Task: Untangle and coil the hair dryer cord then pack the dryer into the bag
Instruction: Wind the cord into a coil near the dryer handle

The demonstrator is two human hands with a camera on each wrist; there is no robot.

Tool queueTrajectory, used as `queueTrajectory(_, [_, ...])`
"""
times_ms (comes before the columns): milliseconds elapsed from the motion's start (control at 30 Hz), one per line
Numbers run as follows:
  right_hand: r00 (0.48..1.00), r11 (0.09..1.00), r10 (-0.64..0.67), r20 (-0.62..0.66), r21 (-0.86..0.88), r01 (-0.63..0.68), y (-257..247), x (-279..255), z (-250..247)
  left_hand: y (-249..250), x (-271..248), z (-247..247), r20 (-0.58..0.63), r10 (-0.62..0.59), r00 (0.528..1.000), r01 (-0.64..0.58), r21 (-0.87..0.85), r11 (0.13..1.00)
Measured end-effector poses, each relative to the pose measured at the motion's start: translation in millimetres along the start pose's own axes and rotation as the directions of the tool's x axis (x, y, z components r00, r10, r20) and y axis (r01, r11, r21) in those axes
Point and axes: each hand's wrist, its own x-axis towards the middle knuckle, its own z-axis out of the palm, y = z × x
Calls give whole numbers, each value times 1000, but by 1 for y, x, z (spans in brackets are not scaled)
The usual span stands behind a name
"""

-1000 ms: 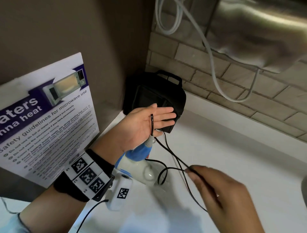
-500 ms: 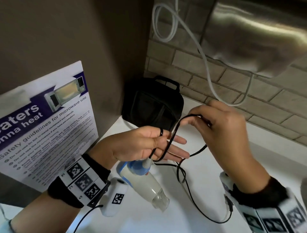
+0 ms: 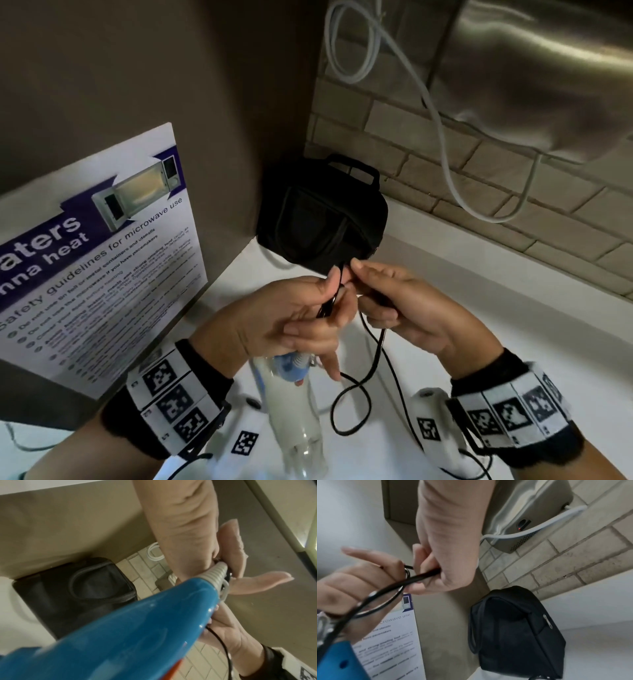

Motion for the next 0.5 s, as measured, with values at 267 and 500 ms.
queueTrajectory(267, [999, 990, 43, -28, 133, -39, 4, -7, -8, -5, 8, 7, -441, 187, 878, -197, 23, 980])
queueTrajectory(500, [980, 991, -52, -194, -132, 27, 30, -14, 3, -10, 9, 9, -541, 338, 770, -341, 99, 935])
